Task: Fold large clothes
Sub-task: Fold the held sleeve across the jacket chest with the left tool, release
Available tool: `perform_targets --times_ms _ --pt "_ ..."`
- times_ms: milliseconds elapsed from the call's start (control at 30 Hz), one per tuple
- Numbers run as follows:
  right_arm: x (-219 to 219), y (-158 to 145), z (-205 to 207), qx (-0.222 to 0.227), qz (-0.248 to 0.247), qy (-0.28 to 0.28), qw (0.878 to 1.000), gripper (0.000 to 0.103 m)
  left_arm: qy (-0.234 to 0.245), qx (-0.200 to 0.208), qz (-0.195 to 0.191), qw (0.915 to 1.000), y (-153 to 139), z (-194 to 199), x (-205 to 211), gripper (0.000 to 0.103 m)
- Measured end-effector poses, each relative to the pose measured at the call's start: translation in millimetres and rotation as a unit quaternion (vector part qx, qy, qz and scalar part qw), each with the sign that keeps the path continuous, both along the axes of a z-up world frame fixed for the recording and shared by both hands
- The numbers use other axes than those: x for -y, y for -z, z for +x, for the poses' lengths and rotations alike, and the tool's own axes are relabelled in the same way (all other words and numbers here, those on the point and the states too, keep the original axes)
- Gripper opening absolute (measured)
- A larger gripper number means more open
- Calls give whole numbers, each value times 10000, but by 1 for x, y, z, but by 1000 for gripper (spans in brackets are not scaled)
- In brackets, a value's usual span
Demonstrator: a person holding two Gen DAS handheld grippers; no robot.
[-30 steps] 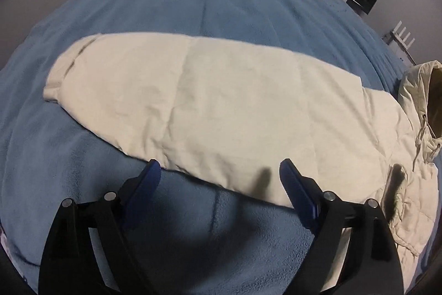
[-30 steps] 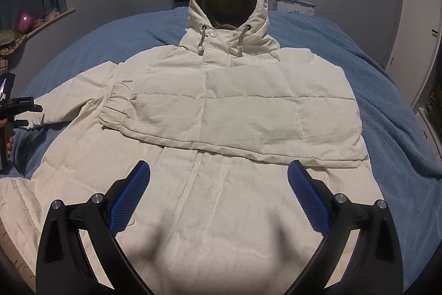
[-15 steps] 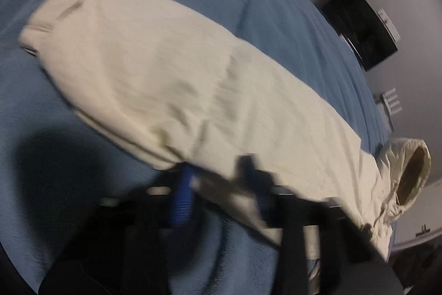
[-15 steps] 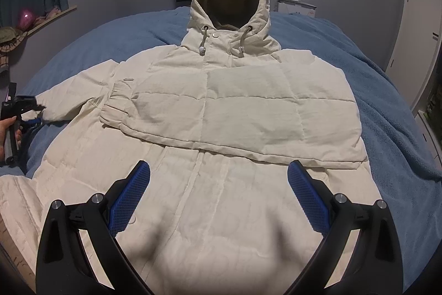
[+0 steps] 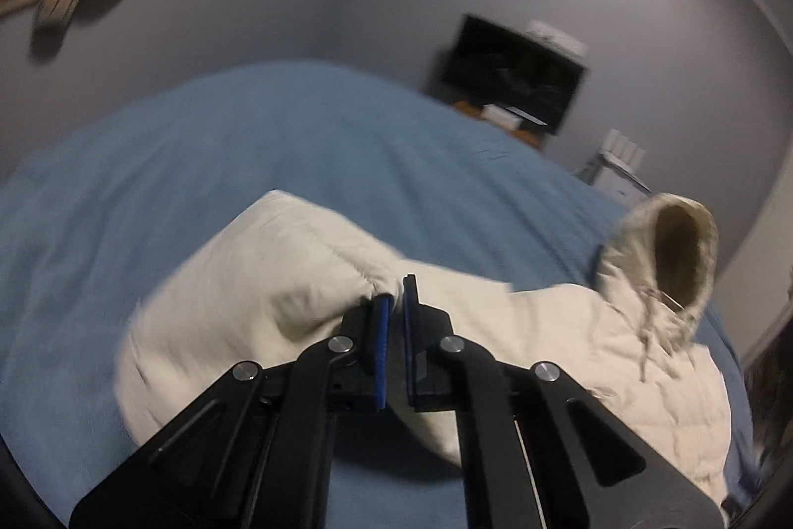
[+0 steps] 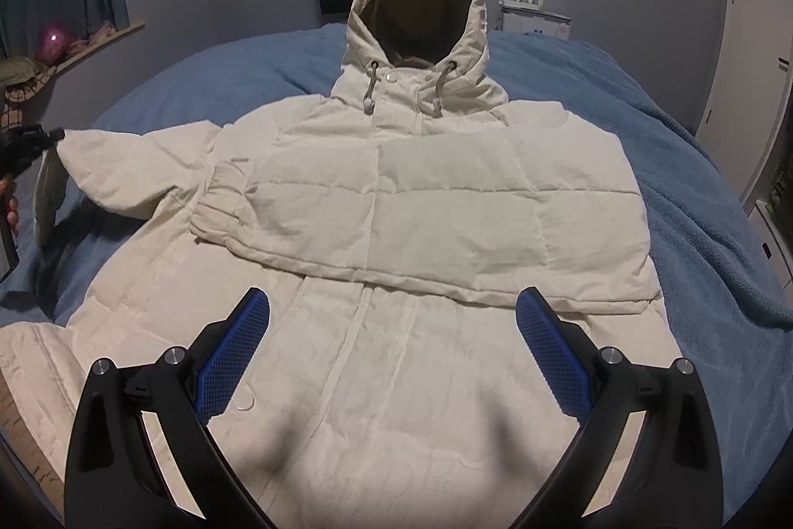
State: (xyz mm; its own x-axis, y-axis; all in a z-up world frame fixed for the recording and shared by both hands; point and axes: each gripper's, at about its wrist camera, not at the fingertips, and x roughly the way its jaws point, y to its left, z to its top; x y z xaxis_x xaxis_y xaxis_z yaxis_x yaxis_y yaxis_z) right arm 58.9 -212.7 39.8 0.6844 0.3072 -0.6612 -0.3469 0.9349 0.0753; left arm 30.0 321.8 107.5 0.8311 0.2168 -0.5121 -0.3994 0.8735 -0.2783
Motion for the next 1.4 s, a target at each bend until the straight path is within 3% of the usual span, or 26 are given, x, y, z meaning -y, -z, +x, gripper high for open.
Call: perform_targets --times_ms 200,367,500,700,833,1100,1167,1200,1267,1367,1400 --pt "17 -5 6 55 22 177 9998 96 836 323 848 9924 -45 6 82 4" --pt "36 -7 14 1 148 374 9992 96 1682 549 1315 9754 -66 12 165 4" --pt "50 -7 19 -48 165 574 9982 96 2341 560 1517 9587 -65 24 230 4" --pt "63 -5 26 -78 257 730 9970 96 3106 -12 1849 9324 -13 45 305 4" --pt "65 2 29 -96 139 755 9970 96 3306 -510 1905 9229 33 65 325 4" --pt "73 16 38 -316 201 849 9957 96 3972 -1337 1344 8979 98 72 335 6" --pt "72 17 38 -311 195 841 9958 96 4105 -1406 1127 8939 101 73 333 23" --pt "71 17 37 -307 184 825 9959 96 4184 -1441 1016 8910 101 72 331 41" --pt "67 17 36 -301 157 754 9966 96 4216 -1352 1090 8900 96 66 332 60" --pt "60 15 31 -249 112 613 9977 96 4287 -1225 1101 8883 79 55 327 78" --pt "56 13 29 -211 95 522 9984 96 4301 -1200 1110 8879 71 51 322 88"
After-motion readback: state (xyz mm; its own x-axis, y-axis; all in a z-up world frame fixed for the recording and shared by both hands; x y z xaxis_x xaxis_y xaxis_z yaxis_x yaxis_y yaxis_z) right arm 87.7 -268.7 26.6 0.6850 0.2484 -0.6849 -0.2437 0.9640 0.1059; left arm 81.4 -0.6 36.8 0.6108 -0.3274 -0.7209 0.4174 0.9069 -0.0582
